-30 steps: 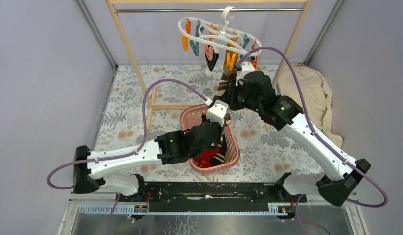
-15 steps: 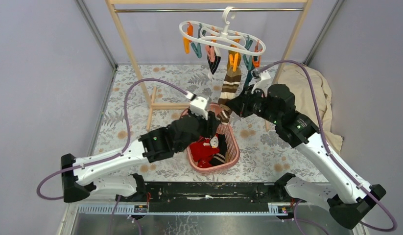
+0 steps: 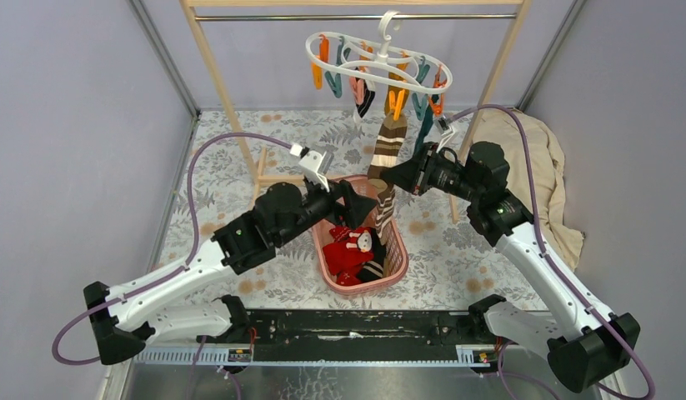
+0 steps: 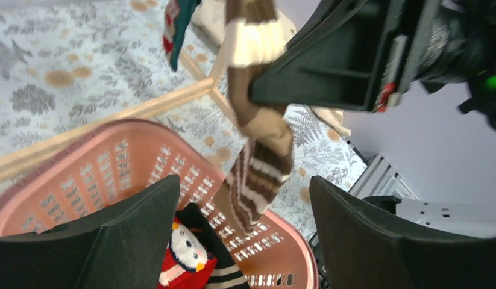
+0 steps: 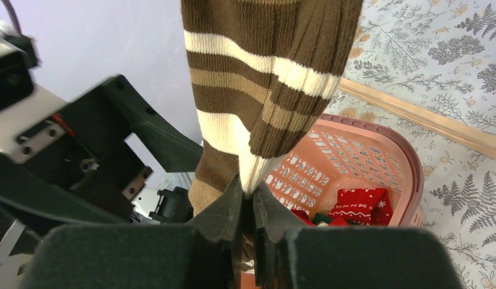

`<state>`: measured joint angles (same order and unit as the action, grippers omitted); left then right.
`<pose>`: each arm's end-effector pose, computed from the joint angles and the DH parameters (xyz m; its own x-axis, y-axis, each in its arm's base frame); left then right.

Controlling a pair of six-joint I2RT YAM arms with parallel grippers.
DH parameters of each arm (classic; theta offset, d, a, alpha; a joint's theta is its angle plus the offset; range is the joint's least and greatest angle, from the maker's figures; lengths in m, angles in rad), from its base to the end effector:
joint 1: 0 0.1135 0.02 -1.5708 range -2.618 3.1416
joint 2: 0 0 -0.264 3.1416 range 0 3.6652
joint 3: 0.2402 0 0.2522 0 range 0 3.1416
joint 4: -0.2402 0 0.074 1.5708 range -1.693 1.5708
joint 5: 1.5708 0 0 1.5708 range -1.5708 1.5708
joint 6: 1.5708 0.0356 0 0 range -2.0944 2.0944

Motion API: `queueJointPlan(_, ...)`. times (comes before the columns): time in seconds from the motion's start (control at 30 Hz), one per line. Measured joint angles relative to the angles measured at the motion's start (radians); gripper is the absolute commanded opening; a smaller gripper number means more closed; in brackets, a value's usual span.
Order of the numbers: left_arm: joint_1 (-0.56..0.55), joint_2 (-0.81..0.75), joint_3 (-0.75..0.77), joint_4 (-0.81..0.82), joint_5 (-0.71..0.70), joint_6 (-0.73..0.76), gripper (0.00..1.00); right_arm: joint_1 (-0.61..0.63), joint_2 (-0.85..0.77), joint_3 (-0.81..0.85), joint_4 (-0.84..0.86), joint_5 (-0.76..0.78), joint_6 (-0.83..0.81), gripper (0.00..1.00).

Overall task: Remove the socks clipped to the hanger
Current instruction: Remove the sock from the hanger.

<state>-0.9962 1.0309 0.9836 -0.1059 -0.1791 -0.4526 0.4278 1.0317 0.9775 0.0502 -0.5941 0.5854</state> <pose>0.1355 -0.1976 0.3717 -0.3939 -0.1833 -0.9007 0.6205 0.6699 -0.4077 0.2063 0.1160 0.3863 -0.4744 0.2869 -0.8322 -0.7090 0.4358 0.5544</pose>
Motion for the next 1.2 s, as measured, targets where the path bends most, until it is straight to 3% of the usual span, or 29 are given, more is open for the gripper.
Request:
queueJointPlan(0.1, 0.003, 0.014, 0.068, -0.004, 0.019, 0.006, 0.98, -0.001, 0.003, 0.0, 0.001, -0.001, -0.002, 0.1)
queueJointPlan(0.3, 0.011, 0.121, 0.304, 0.015, 0.023, 0.053, 0.99, -0.003, 0.003, -0.003, -0.008, 0.006, -0.015, 0.09)
queueJointPlan(0.63, 0.106, 0.288, 0.444, 0.073, 0.092, 0.073, 0.99, -0.003, 0.0, -0.003, -0.045, 0.021, -0.069, 0.09)
queueJointPlan(0.93, 0.179, 0.397, 0.543, 0.115, 0.14, 0.07, 0.96, -0.003, -0.001, -0.003, -0.049, 0.024, -0.095, 0.08)
queueJointPlan(1.2, 0.204, 0.466, 0.614, 0.148, 0.146, 0.071, 0.86, -0.003, -0.003, -0.003, -0.053, 0.024, -0.105, 0.08)
